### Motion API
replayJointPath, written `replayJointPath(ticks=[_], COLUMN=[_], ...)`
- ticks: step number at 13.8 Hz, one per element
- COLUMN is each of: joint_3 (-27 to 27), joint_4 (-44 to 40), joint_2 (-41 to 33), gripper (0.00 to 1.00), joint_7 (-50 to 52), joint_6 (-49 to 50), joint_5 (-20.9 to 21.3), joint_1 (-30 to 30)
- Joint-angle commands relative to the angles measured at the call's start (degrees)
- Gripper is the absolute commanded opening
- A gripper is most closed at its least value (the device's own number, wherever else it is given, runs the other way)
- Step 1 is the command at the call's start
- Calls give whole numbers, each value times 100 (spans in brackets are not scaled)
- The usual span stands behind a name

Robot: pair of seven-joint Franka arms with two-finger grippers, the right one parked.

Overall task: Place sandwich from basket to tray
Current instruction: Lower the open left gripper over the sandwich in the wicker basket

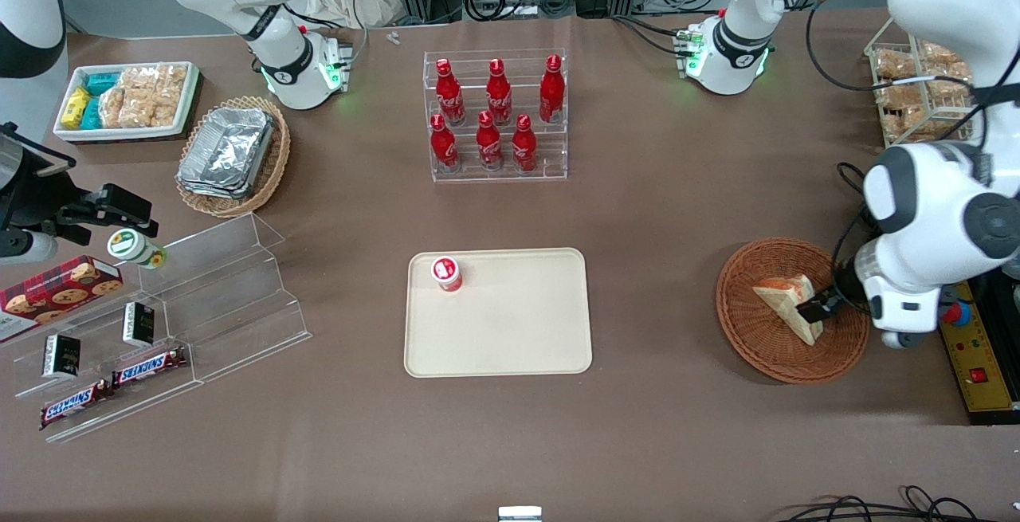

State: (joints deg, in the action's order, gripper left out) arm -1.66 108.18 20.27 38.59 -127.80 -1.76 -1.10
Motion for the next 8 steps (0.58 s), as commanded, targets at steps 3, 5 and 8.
replayJointPath(ticks=[3, 5, 8], joint_3=[-1, -1, -1], joint_4=[177, 160, 124], joint_2=[520, 653, 653], gripper=[100, 93, 11], joint_7=[61, 52, 87], joint_6=[-614, -650, -703], joint_5=[-44, -35, -97], joint_1=[57, 57, 57])
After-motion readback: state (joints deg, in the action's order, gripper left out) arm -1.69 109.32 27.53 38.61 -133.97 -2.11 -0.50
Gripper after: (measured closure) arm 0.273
